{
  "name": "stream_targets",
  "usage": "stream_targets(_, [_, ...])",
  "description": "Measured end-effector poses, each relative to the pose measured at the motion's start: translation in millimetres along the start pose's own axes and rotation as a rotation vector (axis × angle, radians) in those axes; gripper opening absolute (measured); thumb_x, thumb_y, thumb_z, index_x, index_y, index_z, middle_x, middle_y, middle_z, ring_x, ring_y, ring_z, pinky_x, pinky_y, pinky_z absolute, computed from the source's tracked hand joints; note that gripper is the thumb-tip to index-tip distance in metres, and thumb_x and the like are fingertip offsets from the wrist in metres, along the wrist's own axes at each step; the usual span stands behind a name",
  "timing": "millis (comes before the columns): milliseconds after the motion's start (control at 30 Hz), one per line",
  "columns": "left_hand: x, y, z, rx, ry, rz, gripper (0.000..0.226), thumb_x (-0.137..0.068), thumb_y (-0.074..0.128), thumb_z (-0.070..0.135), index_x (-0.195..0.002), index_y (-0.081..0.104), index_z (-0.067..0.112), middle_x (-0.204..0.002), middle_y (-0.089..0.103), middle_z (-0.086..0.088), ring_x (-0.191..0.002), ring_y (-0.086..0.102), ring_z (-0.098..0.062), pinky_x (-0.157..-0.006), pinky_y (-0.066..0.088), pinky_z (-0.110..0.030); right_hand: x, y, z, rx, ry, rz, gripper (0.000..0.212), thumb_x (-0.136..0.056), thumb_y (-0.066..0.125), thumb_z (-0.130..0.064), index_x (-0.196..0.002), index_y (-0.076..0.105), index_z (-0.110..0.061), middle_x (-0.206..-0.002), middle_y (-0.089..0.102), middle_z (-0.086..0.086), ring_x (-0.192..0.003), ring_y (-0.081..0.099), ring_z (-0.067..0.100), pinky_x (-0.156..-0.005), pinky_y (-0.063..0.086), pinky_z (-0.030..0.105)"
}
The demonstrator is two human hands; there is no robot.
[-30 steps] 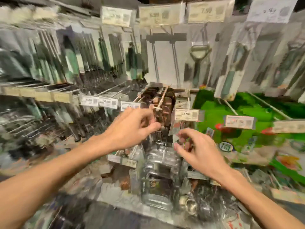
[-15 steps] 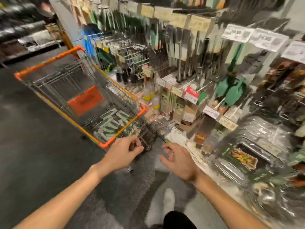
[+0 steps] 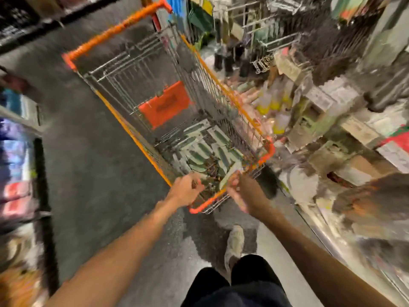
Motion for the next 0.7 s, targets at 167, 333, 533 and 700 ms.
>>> stream_targets(167, [-72.4, -11.2, -33.2, 0.154, -0.161, -0.033, 0.006, -0.095, 0.063, 0.024, -0.094, 0.059, 0.02, -0.069, 0.061, 0.01, -0.067, 0.061, -0.009, -0.067, 0.05, -0.021, -87.7, 8.4, -1.6, 0.051, 0.052, 0.013, 0.012, -0.093, 0.059, -0.017, -0.104, 0.061, -0.012, -0.089, 0.064, 0.01, -0.082, 0.063, 0.027, -0.073, 0.046, 0.031])
stream_targets(333, [-151.8, -0.3, -63.3, 0.314, -0.253, -0.149, 0.007, -0.098, 0.059, 0.021, -0.103, 0.056, 0.018, -0.088, 0.064, 0.001, -0.063, 0.052, -0.006, -0.06, 0.044, -0.014, -174.9, 32.9, 14.9, 0.139, 0.175, -0.11, 0.024, -0.098, 0.053, -0.013, -0.121, 0.054, -0.008, -0.096, 0.066, 0.009, -0.083, 0.066, 0.027, -0.072, 0.053, 0.035])
stream_targets(533, [-259.8, 29.3, -117.1, 0.428, -0.462, -0.242, 0.035, -0.087, 0.072, 0.027, -0.115, 0.056, 0.012, -0.114, 0.063, -0.014, -0.086, 0.064, -0.023, -0.072, 0.055, -0.034, -259.4, 51.4, 71.4, 0.015, 0.44, -0.078, 0.023, -0.097, 0.054, -0.011, -0.119, 0.059, -0.005, -0.114, 0.066, 0.011, -0.1, 0.064, 0.027, -0.096, 0.052, 0.043])
stream_targets(700, [-320.6, 51.7, -145.7, 0.481, -0.614, -0.307, 0.062, -0.093, 0.068, 0.029, -0.145, 0.036, 0.016, -0.138, 0.049, -0.007, -0.112, 0.056, -0.026, -0.095, 0.047, -0.035, -307.4, 78.8, 118.5, 0.07, 0.643, -0.129, 0.034, -0.098, 0.052, -0.017, -0.13, 0.054, -0.008, -0.127, 0.061, 0.011, -0.107, 0.059, 0.026, -0.086, 0.051, 0.032])
Point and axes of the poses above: each hand's wrist, its own x-axis away from the middle knuckle, its own y-axis out of the palm, z = x × y, the point moved 10 cm from there along -x, towards the middle knuckle
